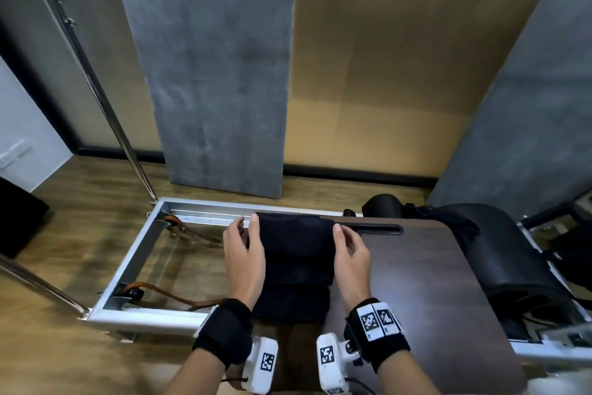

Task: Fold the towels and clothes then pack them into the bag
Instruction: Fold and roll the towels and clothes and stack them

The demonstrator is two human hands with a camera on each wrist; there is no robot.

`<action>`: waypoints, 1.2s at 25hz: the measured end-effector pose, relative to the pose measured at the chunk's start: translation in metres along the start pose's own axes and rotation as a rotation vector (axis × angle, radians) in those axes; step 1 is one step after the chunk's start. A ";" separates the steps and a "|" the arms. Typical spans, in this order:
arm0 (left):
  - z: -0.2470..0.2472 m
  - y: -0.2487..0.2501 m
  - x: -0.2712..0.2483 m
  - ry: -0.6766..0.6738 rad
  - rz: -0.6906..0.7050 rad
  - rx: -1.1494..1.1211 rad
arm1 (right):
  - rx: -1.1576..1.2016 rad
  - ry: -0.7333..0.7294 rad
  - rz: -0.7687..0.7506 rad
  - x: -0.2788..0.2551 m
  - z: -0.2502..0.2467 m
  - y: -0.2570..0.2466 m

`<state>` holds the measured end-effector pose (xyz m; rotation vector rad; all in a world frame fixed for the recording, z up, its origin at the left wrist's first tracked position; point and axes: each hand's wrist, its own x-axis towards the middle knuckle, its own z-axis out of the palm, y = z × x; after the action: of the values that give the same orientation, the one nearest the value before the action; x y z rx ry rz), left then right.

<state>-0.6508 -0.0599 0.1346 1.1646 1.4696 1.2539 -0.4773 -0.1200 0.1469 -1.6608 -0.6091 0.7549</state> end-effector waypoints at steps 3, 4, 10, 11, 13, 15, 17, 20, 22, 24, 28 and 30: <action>-0.001 -0.012 -0.008 -0.165 -0.036 -0.058 | 0.012 -0.092 0.066 -0.016 0.009 0.005; -0.002 -0.015 -0.008 -0.207 -0.046 -0.062 | -0.007 -0.148 0.069 -0.020 0.013 0.007; -0.006 -0.006 -0.010 -0.135 0.022 -0.001 | 0.019 -0.193 0.083 -0.018 0.009 0.003; -0.005 0.000 -0.015 -0.016 0.112 0.029 | 0.022 -0.185 0.098 -0.017 0.002 0.002; 0.000 0.013 -0.031 0.175 0.348 0.045 | 0.020 -0.152 0.095 -0.014 -0.014 0.003; 0.013 0.026 -0.052 0.123 0.463 -0.034 | 0.018 -0.116 0.079 -0.010 -0.037 0.006; 0.033 0.033 -0.070 -0.090 0.449 -0.089 | 0.023 -0.098 0.075 -0.006 -0.061 0.010; 0.080 0.029 -0.099 -0.457 0.350 0.018 | 0.020 -0.079 0.106 0.001 -0.113 0.020; 0.117 0.023 -0.119 -0.655 0.283 0.137 | 0.029 -0.080 0.153 0.004 -0.156 0.029; 0.157 0.019 -0.143 -0.780 0.246 0.238 | 0.015 -0.090 0.203 0.008 -0.203 0.037; 0.234 0.023 -0.200 -0.885 0.182 0.290 | 0.018 -0.078 0.293 0.022 -0.297 0.058; 0.275 0.026 -0.232 -0.904 0.163 0.304 | 0.033 -0.083 0.330 0.028 -0.347 0.070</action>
<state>-0.3346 -0.2329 0.1334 1.7681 0.8880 0.4525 -0.1980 -0.3373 0.1220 -1.7268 -0.3793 1.0698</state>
